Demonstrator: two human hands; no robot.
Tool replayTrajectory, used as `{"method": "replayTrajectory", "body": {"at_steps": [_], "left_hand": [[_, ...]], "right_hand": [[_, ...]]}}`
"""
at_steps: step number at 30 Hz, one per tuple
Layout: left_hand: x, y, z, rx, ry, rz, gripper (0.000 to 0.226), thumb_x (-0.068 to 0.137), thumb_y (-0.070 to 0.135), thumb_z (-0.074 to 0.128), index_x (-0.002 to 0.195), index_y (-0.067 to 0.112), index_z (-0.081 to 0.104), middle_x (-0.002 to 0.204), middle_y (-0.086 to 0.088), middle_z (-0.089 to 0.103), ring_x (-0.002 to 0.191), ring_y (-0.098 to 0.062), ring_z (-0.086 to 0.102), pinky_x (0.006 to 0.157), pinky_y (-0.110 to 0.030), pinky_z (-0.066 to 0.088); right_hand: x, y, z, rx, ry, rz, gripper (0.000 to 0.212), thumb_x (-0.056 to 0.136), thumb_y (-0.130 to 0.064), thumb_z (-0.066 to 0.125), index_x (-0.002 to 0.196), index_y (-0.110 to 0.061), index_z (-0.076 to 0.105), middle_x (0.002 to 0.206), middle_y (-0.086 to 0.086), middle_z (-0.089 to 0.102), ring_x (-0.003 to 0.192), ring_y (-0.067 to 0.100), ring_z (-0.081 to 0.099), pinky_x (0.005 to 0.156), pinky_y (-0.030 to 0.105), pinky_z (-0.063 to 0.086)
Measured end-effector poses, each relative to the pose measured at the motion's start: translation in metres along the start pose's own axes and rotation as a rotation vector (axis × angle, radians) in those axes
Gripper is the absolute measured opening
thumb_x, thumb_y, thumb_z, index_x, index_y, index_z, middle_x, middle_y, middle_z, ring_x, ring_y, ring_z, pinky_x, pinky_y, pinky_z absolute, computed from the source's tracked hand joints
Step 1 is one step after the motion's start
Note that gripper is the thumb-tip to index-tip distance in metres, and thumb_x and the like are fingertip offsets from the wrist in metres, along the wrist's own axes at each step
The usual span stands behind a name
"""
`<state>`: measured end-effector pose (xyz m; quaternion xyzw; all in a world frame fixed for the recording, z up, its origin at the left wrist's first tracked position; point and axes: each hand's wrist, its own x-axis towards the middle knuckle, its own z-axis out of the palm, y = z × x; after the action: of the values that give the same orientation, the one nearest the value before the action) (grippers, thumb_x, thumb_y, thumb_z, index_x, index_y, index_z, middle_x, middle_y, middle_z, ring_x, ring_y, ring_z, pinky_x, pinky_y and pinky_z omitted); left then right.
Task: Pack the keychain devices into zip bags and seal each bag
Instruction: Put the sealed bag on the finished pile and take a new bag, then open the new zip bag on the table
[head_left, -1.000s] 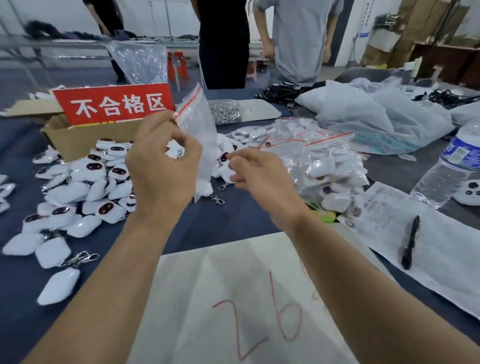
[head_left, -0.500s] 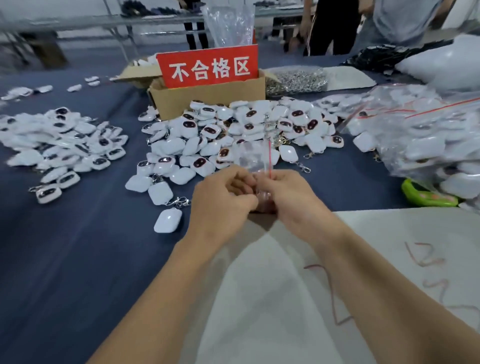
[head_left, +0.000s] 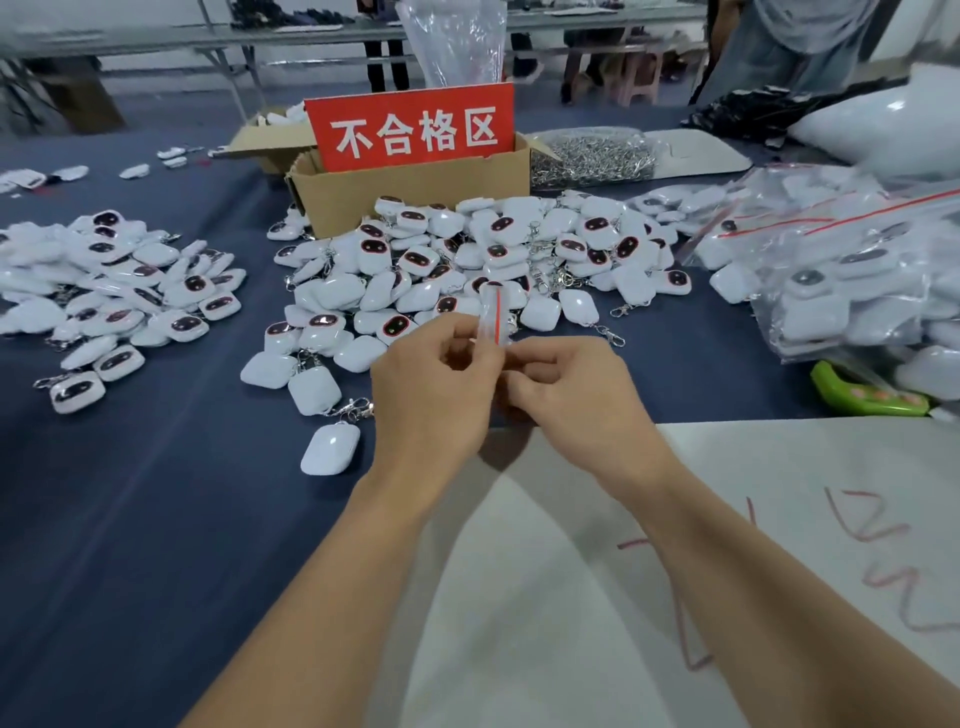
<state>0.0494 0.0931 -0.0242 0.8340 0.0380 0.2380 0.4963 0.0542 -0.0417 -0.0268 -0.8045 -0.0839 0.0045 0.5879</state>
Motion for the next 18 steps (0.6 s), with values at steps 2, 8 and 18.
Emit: {"method": "replayTrajectory", "body": {"at_steps": [2, 8, 18], "left_hand": [[0.002, -0.001, 0.000, -0.094, -0.081, -0.039, 0.012, 0.086, 0.030, 0.068, 0.079, 0.039, 0.073, 0.073, 0.019, 0.074, 0.072, -0.004, 0.071, 0.071, -0.030, 0.056], [0.007, -0.009, 0.001, -0.267, -0.200, -0.034, 0.038, 0.079, -0.008, 0.069, 0.099, 0.023, 0.079, 0.086, 0.002, 0.080, 0.081, -0.019, 0.077, 0.073, -0.032, 0.062], [-0.003, 0.000, 0.001, 0.096, 0.070, 0.125, 0.057, 0.076, -0.003, 0.066, 0.120, 0.031, 0.076, 0.102, 0.030, 0.066, 0.100, -0.002, 0.062, 0.088, -0.014, 0.047]], "right_hand": [[0.000, 0.002, 0.000, -0.065, 0.148, -0.022, 0.007, 0.083, -0.019, 0.078, 0.078, -0.025, 0.078, 0.064, -0.010, 0.074, 0.059, 0.005, 0.067, 0.064, 0.018, 0.054], [-0.001, -0.007, -0.001, 0.002, 0.171, -0.056, 0.011, 0.082, -0.030, 0.077, 0.074, -0.023, 0.074, 0.065, -0.006, 0.074, 0.063, 0.014, 0.070, 0.068, 0.032, 0.059], [0.006, -0.005, -0.021, 0.087, 0.222, -0.165, 0.035, 0.087, -0.004, 0.062, 0.073, -0.031, 0.077, 0.058, -0.004, 0.068, 0.052, 0.010, 0.058, 0.060, 0.033, 0.054]]}}
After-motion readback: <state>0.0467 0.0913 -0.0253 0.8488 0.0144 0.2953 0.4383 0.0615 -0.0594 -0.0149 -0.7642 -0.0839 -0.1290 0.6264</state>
